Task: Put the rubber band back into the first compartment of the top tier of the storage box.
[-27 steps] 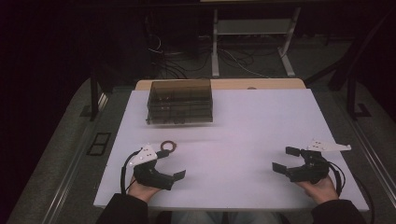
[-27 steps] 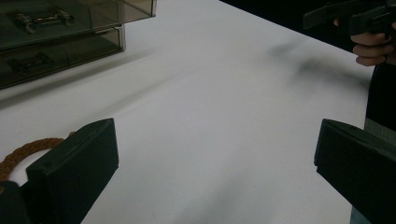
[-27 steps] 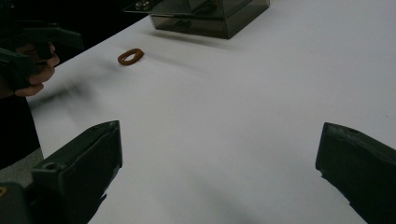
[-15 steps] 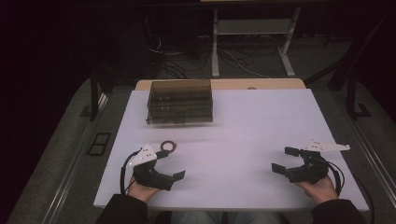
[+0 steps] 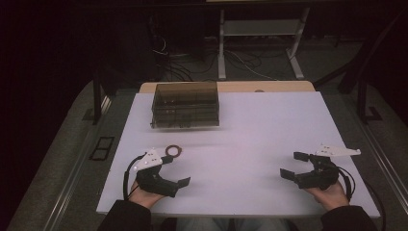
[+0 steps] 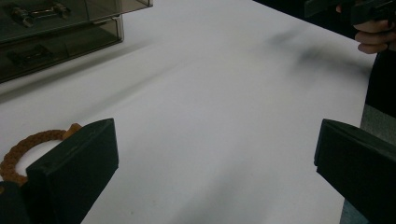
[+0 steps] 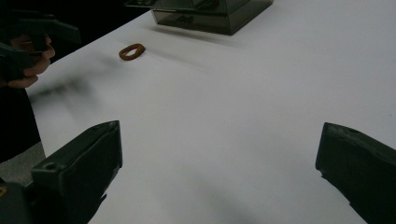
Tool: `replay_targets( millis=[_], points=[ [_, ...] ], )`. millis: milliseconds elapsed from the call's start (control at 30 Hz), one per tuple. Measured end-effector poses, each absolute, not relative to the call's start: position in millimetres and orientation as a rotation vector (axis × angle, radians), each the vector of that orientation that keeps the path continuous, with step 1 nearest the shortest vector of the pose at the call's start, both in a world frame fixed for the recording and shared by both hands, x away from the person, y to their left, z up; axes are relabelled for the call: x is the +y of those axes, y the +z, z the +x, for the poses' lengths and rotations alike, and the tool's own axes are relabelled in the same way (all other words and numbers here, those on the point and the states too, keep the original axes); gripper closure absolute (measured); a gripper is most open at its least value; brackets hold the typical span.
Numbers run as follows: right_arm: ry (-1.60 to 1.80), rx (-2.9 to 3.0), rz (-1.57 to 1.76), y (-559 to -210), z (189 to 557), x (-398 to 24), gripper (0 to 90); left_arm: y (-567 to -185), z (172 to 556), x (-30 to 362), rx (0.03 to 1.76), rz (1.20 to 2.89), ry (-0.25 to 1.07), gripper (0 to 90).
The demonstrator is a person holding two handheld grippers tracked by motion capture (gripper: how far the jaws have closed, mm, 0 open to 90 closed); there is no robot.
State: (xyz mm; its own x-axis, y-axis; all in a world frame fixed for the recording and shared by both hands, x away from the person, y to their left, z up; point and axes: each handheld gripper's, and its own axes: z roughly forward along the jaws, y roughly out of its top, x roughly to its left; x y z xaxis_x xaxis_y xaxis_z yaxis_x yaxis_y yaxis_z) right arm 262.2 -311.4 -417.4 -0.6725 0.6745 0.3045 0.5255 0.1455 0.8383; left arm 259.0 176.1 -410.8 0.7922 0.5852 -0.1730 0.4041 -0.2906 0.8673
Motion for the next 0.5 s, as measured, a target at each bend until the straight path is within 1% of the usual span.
replay_targets(
  millis=[500],
  points=[
    [1.550,2.277,1.194,-418,262,-311,0.3,-394,267,183,0.743,1.970,0.211,0.0]
  ],
)
